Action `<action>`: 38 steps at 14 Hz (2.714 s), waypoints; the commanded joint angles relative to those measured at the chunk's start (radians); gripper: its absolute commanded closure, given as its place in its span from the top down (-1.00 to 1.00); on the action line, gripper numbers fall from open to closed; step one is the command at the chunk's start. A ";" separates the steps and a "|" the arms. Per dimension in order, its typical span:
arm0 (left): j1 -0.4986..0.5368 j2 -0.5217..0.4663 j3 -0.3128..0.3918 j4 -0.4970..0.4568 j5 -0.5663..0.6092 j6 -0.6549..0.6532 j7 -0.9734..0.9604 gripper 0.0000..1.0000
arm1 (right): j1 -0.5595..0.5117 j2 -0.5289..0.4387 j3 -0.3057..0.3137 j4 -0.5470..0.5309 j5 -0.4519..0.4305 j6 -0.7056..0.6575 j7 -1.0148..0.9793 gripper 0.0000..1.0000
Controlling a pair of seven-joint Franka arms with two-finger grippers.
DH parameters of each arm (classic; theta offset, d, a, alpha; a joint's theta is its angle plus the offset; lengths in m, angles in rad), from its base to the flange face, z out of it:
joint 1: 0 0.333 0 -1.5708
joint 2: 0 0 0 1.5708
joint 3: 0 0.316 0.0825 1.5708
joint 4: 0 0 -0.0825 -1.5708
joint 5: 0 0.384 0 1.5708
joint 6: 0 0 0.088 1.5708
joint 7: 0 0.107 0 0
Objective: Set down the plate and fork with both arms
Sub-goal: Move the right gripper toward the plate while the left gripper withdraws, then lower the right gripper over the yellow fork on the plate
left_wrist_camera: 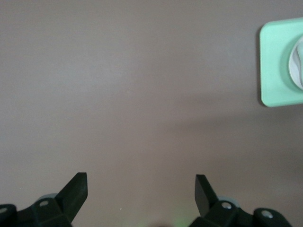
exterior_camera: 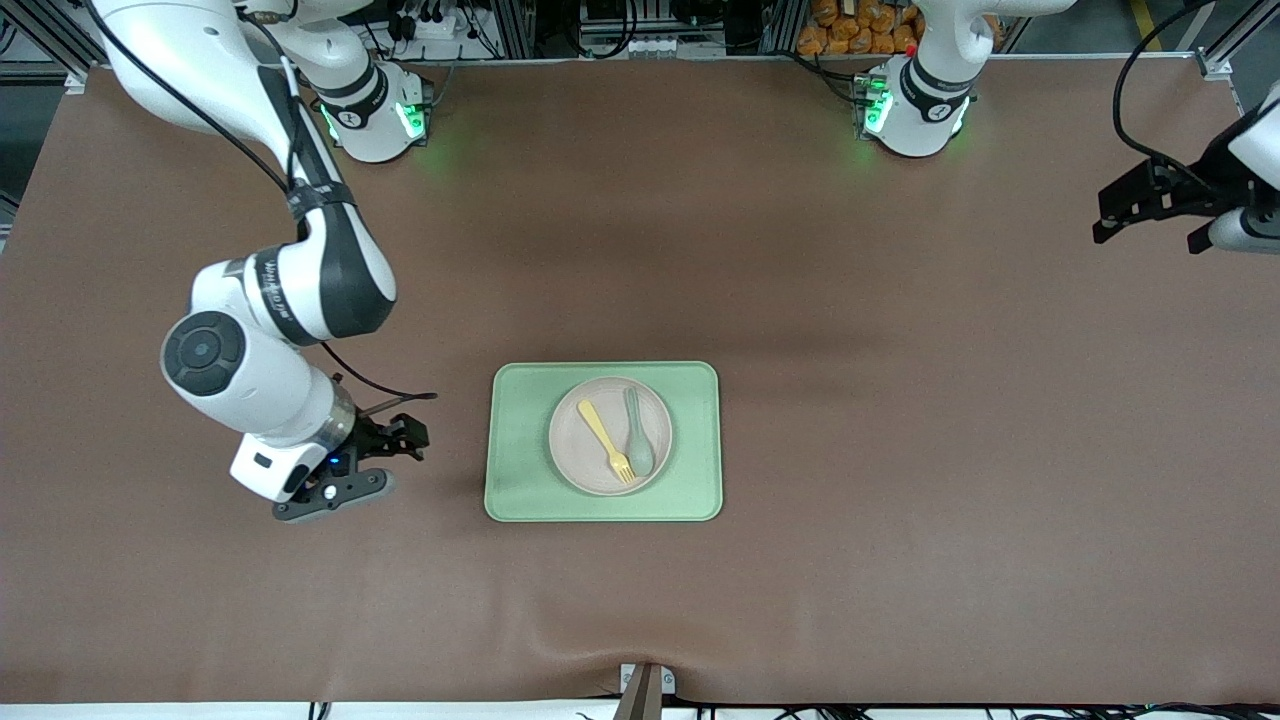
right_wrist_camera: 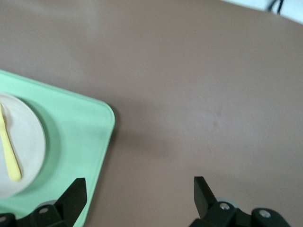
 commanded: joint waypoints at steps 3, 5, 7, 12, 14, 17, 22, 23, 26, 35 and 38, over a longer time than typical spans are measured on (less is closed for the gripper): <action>-0.017 -0.018 -0.002 0.013 0.067 -0.031 0.039 1.00 | 0.077 0.115 0.000 0.127 0.002 0.049 0.020 1.00; -0.017 -0.003 -0.007 0.037 0.060 -0.033 0.031 1.00 | 0.101 0.157 0.000 0.178 0.005 0.054 0.019 1.00; -0.014 0.000 -0.008 0.040 0.049 -0.034 -0.007 1.00 | 0.118 0.166 0.001 0.181 0.006 0.055 0.023 1.00; 0.003 -0.014 -0.014 0.040 -0.026 -0.045 -0.049 1.00 | 0.215 0.247 0.005 0.230 0.002 0.127 0.028 1.00; 0.005 -0.009 -0.052 0.038 -0.017 -0.079 -0.050 1.00 | 0.221 0.255 0.003 0.223 -0.003 0.126 0.026 1.00; 0.029 -0.004 -0.056 0.038 -0.008 -0.079 -0.032 1.00 | 0.253 0.275 0.005 0.220 -0.003 0.127 0.042 1.00; 0.031 -0.005 -0.049 0.037 0.023 -0.079 0.011 1.00 | 0.273 0.316 0.003 0.221 -0.004 0.129 0.043 0.87; 0.031 -0.005 -0.049 0.037 0.024 -0.079 0.011 1.00 | 0.281 0.324 0.003 0.221 -0.006 0.130 0.049 0.80; 0.029 -0.001 -0.049 0.037 0.027 -0.077 0.011 1.00 | 0.307 0.330 0.001 0.221 -0.011 0.129 0.075 0.60; 0.064 0.000 -0.049 0.037 0.015 -0.077 0.002 1.00 | 0.324 0.359 -0.002 0.203 -0.034 0.149 0.099 0.23; 0.067 0.002 -0.051 0.040 0.014 -0.069 -0.003 1.00 | 0.325 0.368 -0.002 0.203 -0.034 0.150 0.100 0.16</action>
